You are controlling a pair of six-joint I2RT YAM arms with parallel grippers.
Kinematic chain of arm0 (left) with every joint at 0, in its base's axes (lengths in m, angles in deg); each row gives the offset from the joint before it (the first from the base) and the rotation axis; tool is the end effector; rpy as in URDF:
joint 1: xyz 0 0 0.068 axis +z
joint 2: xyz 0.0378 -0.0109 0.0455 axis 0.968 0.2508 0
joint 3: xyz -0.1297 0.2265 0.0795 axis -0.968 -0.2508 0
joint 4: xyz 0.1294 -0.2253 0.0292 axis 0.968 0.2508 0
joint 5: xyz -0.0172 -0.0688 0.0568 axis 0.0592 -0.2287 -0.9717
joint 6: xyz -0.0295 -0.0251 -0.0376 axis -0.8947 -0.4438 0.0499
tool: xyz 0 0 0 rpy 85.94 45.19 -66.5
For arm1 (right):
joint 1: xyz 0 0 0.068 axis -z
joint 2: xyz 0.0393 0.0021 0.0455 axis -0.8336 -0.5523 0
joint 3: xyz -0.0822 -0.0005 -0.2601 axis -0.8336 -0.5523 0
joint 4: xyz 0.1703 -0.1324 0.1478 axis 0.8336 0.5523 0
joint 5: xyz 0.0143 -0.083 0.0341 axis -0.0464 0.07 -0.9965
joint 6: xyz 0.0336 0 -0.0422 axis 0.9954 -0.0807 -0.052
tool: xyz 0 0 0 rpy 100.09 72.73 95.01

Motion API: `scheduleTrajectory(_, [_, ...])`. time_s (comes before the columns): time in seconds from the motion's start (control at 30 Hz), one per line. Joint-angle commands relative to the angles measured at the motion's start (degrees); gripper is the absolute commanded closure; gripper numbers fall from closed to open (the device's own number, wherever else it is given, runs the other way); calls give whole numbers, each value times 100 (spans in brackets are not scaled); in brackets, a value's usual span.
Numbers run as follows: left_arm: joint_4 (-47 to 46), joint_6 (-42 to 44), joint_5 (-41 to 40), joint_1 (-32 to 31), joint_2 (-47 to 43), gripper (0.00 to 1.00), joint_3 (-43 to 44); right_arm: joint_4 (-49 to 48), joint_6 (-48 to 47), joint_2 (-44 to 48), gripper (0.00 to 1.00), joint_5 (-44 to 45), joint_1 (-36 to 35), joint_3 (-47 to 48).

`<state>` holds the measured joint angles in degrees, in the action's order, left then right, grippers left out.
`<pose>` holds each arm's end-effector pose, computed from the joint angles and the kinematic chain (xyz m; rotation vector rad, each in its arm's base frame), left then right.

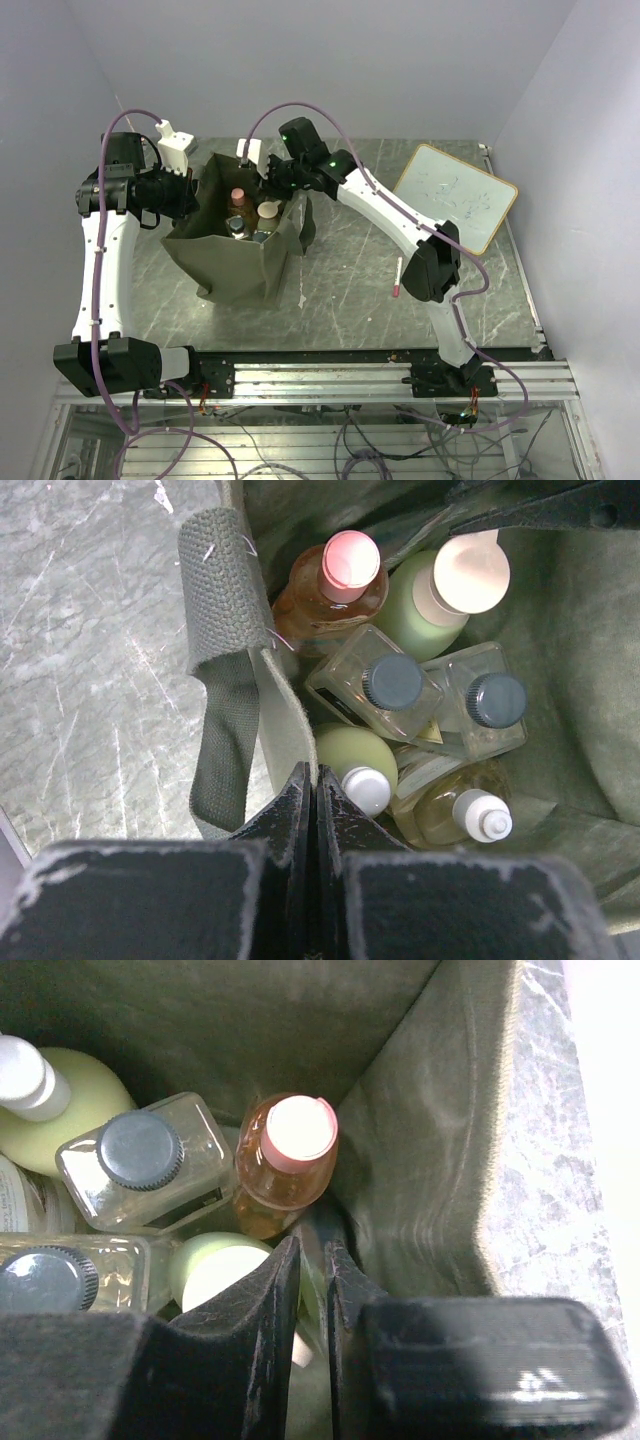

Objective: Place the personal care products into the canvas bag
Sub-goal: Place the care product in the canvas bag.

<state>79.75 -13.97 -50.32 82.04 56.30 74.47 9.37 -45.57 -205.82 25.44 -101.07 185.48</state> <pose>0.2464 0.0118 0.3946 0.4339 2.2764 -0.3677 0.3477 0.3652 0.3355 -1.5452 1.5200 0.6205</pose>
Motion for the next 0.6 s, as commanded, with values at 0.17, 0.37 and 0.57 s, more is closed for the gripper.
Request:
scheduleTrajectory(0.17, [30, 161, 161, 47, -95, 93, -59, -556, 216, 397, 80, -94, -12, -44])
scheduleTrajectory(0.37, [40, 211, 113, 48, -79, 93, 1, -992, 381, 838, 74, -157, 2, -299])
scheduleTrajectory(0.57, [-155, -183, 133, 54, -27, 93, 246, -1484, 574, 1435, 71, 391, 16, -733])
